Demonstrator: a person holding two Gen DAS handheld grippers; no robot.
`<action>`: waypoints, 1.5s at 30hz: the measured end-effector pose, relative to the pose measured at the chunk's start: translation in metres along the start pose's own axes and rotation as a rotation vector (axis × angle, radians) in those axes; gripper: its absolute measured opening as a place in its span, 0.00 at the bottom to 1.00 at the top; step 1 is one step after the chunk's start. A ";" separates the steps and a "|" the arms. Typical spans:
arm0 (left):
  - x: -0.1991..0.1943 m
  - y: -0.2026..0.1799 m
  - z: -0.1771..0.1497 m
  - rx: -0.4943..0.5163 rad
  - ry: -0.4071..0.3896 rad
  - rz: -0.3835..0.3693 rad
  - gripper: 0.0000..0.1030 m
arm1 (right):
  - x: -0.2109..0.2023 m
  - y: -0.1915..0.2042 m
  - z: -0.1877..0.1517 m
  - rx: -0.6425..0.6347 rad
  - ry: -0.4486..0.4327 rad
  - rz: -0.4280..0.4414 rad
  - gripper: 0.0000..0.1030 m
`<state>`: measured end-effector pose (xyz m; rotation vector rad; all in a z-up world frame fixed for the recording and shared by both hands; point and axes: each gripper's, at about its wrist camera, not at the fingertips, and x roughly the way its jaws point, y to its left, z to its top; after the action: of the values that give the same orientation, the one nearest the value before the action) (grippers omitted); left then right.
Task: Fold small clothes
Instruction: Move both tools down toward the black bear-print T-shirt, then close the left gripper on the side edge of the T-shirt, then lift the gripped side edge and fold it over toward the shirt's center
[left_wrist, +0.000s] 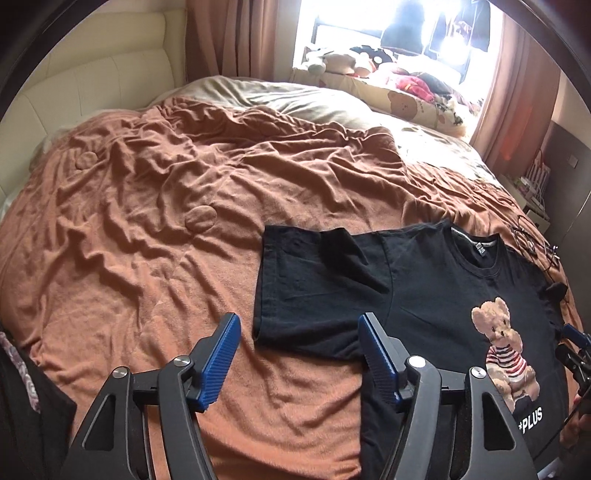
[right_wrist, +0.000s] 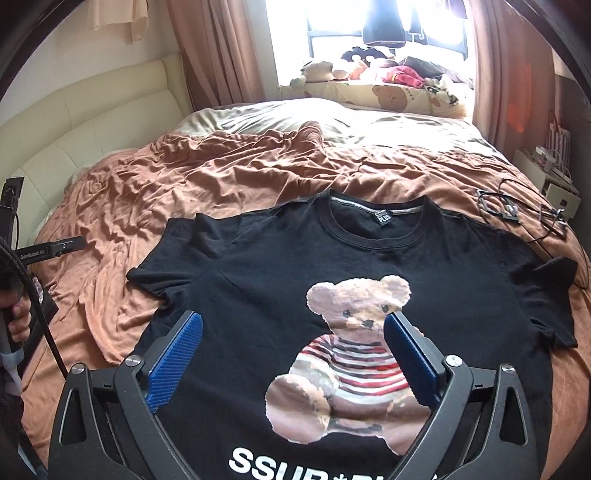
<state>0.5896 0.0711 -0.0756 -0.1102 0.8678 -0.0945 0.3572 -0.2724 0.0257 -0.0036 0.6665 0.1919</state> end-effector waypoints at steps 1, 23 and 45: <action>0.010 0.003 0.005 -0.006 0.014 -0.003 0.61 | 0.009 -0.001 0.005 -0.001 0.010 0.004 0.88; 0.186 0.048 0.041 -0.101 0.253 0.017 0.50 | 0.175 0.002 0.058 0.039 0.187 0.175 0.37; 0.127 0.037 0.065 -0.075 0.134 -0.026 0.04 | 0.279 0.045 0.070 0.144 0.302 0.297 0.04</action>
<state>0.7224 0.0956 -0.1350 -0.1868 1.0044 -0.0941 0.6069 -0.1746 -0.0883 0.2091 0.9803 0.4350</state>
